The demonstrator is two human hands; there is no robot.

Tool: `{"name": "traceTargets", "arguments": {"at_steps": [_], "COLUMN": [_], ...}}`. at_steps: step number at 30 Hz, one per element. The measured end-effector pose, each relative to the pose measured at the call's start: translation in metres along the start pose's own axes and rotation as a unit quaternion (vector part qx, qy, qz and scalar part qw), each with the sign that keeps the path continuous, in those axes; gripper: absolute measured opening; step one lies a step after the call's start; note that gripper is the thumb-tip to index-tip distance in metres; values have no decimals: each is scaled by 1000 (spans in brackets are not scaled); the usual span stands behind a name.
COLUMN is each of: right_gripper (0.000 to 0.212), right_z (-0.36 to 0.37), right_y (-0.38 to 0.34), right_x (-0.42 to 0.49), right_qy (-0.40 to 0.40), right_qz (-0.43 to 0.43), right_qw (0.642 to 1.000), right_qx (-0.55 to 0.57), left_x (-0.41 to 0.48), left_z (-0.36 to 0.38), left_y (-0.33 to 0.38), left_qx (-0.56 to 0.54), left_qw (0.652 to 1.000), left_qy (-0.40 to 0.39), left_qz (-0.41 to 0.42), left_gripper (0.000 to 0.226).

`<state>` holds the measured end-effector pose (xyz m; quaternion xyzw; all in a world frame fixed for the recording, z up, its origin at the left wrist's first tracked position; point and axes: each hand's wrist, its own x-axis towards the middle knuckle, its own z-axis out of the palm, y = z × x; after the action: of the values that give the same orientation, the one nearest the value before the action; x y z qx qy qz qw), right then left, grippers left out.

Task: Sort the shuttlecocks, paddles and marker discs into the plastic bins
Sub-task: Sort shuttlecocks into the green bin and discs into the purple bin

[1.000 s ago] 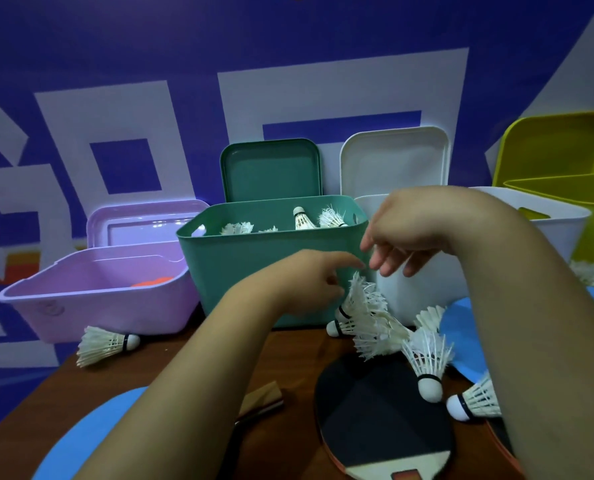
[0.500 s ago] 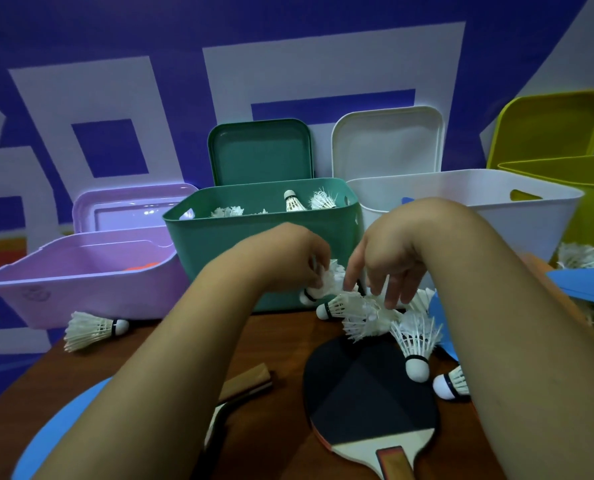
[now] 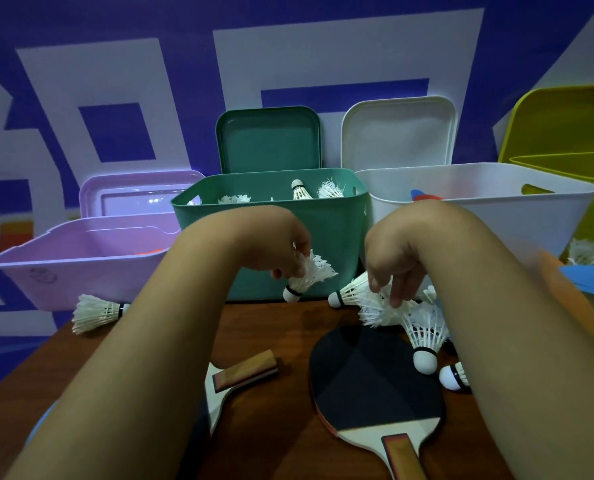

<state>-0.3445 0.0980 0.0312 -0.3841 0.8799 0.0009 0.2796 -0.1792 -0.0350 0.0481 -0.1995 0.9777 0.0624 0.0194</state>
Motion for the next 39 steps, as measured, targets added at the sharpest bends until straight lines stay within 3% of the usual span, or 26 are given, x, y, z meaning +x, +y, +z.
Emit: {"name": "traceTargets", "arguments": {"at_steps": [11, 18, 21, 24, 27, 29, 33, 39], "right_gripper": [24, 29, 35, 33, 31, 31, 29, 27], "right_z": [-15, -18, -23, -27, -31, -32, -34, -36], "right_y": [-13, -17, -18, -20, -24, -26, -27, -30], "right_x": [-31, -42, -52, -59, -56, -51, -42, -29], "right_qy": [156, 203, 258, 312, 396, 484, 575, 642], "right_qz": [-121, -153, -185, -217, -243, -257, -280, -315], "right_qw": [979, 966, 948, 921, 861, 792, 668, 541], "right_qx": [-43, -37, -2, 86, 206, 268, 379, 443], "left_x": [-11, -30, -45, -56, -50, -38, -18, -15], "left_z": [-16, -32, -46, -56, -57, -51, -36, -32], "left_y": [-17, -29, -32, -34, -38, -44, -60, -66], "left_qx": [-42, -80, -130, -204, -265, -217, -168, -127], "left_qw": [999, 995, 986, 956, 891, 880, 910, 936], "left_qy": [25, 59, 104, 208, 368, 418, 347, 281], "left_qz": [-11, -18, -13, -11, -27, -59, -153, -172], "left_gripper": [10, 7, 6, 6, 10, 20, 59, 43]}}
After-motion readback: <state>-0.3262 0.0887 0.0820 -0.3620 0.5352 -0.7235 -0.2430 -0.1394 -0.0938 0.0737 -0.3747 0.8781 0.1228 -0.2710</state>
